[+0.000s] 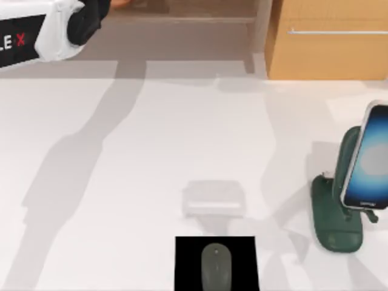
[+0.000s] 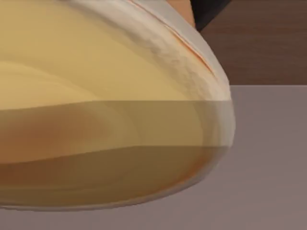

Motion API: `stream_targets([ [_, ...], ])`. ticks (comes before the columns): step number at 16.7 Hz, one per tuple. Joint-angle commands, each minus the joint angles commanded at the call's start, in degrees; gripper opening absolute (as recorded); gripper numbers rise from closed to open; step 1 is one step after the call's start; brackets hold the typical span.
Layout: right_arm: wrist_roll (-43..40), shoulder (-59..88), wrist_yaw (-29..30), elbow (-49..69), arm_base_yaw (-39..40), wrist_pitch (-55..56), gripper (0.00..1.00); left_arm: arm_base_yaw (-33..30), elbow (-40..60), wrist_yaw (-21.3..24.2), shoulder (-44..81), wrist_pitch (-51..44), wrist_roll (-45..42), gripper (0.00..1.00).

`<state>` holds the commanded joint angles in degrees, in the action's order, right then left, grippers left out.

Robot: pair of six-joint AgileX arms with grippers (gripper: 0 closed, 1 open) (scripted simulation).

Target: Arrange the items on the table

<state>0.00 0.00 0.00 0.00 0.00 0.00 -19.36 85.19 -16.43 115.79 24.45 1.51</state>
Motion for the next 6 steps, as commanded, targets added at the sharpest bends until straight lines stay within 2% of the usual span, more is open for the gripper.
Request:
stream_targets([
  [6, 0.00, 0.00, 0.00, 0.00, 0.00, 0.00, 1.00, 0.00, 0.00, 0.00, 0.00, 0.00, 0.00, 1.00],
])
